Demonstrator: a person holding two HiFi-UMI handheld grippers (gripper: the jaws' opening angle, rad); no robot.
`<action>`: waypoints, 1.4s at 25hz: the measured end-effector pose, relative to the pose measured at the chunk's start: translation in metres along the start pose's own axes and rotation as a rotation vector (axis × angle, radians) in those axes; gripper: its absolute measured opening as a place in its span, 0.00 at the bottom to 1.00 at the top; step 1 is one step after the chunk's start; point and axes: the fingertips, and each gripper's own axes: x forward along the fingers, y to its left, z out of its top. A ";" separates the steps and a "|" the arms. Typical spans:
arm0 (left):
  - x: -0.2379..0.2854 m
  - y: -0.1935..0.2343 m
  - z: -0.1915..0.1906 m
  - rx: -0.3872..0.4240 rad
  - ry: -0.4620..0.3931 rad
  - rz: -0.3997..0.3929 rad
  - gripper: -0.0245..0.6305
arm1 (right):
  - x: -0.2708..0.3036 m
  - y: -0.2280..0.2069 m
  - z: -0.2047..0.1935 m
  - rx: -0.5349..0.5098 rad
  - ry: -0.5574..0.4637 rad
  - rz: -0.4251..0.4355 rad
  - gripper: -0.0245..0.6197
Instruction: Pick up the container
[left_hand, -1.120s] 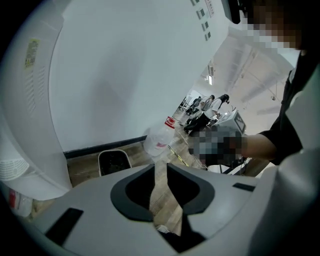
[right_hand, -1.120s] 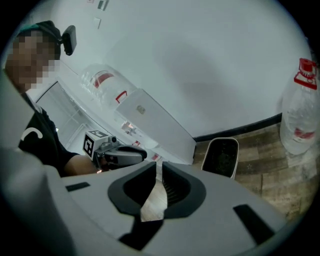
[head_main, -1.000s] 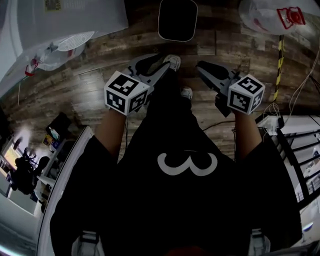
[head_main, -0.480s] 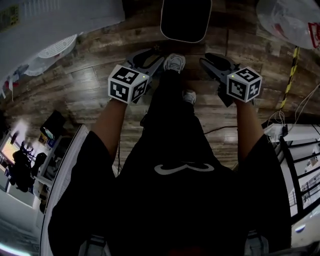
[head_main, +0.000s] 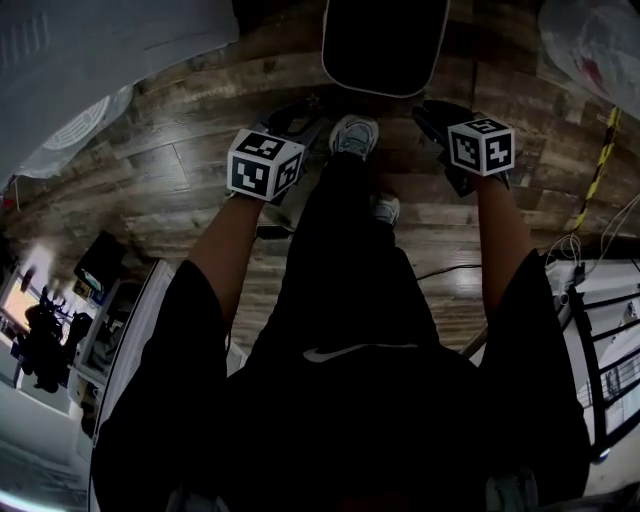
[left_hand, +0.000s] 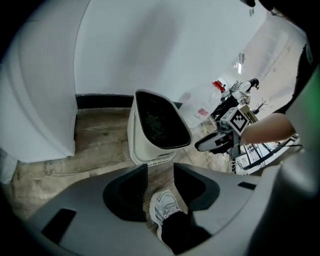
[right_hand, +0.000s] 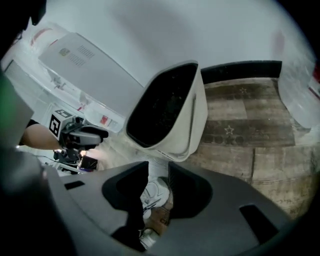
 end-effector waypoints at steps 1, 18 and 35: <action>0.003 0.005 -0.002 -0.010 -0.002 0.005 0.27 | 0.007 -0.010 -0.003 0.010 0.005 -0.016 0.24; 0.027 0.050 -0.016 -0.116 0.012 0.030 0.27 | 0.070 -0.086 0.004 0.184 -0.042 -0.110 0.27; 0.020 0.042 -0.011 -0.152 -0.015 0.017 0.27 | 0.073 -0.082 0.006 0.232 -0.045 -0.119 0.11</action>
